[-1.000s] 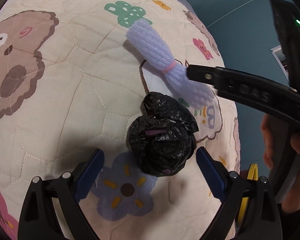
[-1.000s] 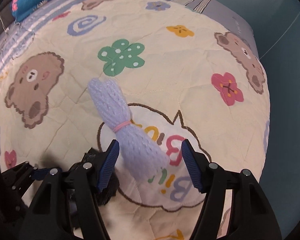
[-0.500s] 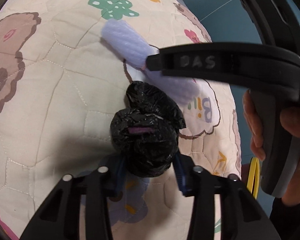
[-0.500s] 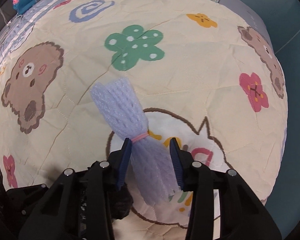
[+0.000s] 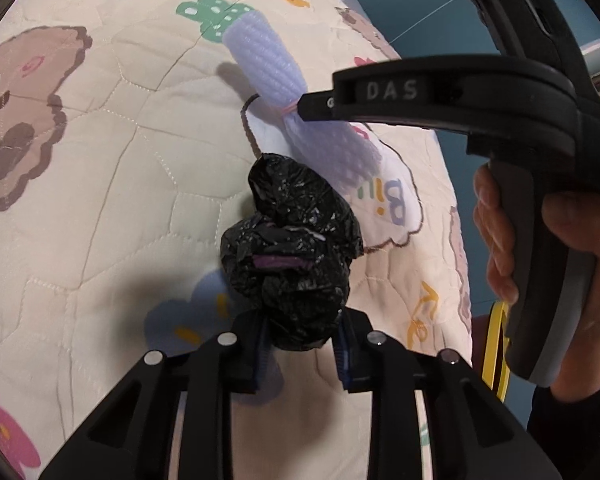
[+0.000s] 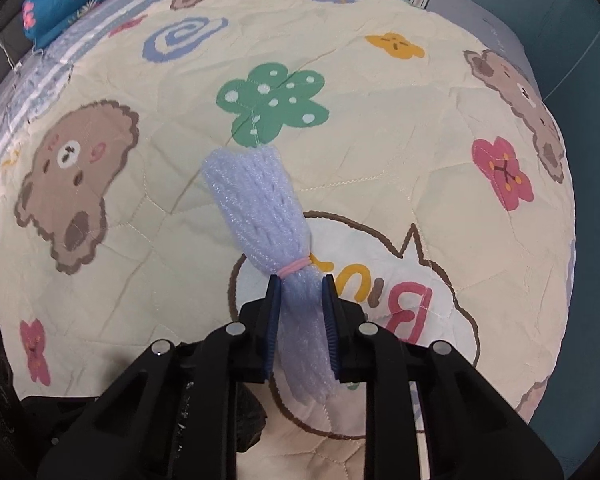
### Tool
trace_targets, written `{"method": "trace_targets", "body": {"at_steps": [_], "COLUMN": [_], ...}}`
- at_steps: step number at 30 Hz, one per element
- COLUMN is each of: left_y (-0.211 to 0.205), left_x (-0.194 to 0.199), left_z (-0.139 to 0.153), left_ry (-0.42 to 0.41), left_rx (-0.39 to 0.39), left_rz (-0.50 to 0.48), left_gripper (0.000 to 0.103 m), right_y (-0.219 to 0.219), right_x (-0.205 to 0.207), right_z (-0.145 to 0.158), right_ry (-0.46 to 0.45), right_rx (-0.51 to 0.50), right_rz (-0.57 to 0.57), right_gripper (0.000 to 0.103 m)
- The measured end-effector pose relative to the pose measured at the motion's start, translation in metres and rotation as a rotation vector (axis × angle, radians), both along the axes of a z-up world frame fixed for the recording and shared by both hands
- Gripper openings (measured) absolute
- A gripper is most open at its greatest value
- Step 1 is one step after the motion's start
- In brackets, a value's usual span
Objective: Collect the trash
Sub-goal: 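Carry the black bag and foam net with both tools over the bin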
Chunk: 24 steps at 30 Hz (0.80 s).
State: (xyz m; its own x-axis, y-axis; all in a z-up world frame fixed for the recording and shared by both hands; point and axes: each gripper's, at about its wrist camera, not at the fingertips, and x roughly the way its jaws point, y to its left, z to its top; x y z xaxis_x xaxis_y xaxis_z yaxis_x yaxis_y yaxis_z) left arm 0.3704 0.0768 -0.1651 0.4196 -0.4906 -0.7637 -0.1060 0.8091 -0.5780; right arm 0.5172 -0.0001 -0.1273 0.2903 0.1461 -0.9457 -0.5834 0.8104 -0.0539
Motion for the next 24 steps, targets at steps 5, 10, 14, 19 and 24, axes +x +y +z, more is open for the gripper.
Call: {"method": "trace_targets", "body": {"at_steps": [5, 10, 14, 19, 24], "left_y": [-0.002, 0.000, 0.000, -0.012, -0.023], "left_x": [-0.023, -0.044, -0.062, -0.088, -0.108], "left_z": [0.024, 0.040, 0.050, 0.066, 0.088], "left_ry": [-0.053, -0.063, -0.059, -0.074, -0.123], "left_rx": [0.078, 0.124, 0.156, 0.185, 0.213], "left_rz": [-0.024, -0.040, -0.050, -0.067, -0.096], "left_gripper": [0.024, 0.024, 0.024, 0.024, 0.024], "right_y": [-0.017, -0.051, -0.078, -0.125, -0.172], "right_x": [-0.016, -0.043, -0.064, -0.100, -0.131], "right_z": [0.028, 0.057, 0.071, 0.086, 0.093], "right_ry": [-0.011, -0.038, -0.052, -0.056, -0.048], "right_rx": [0.080, 0.141, 0.166, 0.233, 0.302], "right_rz": [-0.023, -0.073, -0.113, -0.177, -0.254], "right_gripper": [0.020, 0.020, 0.019, 0.020, 0.020]}}
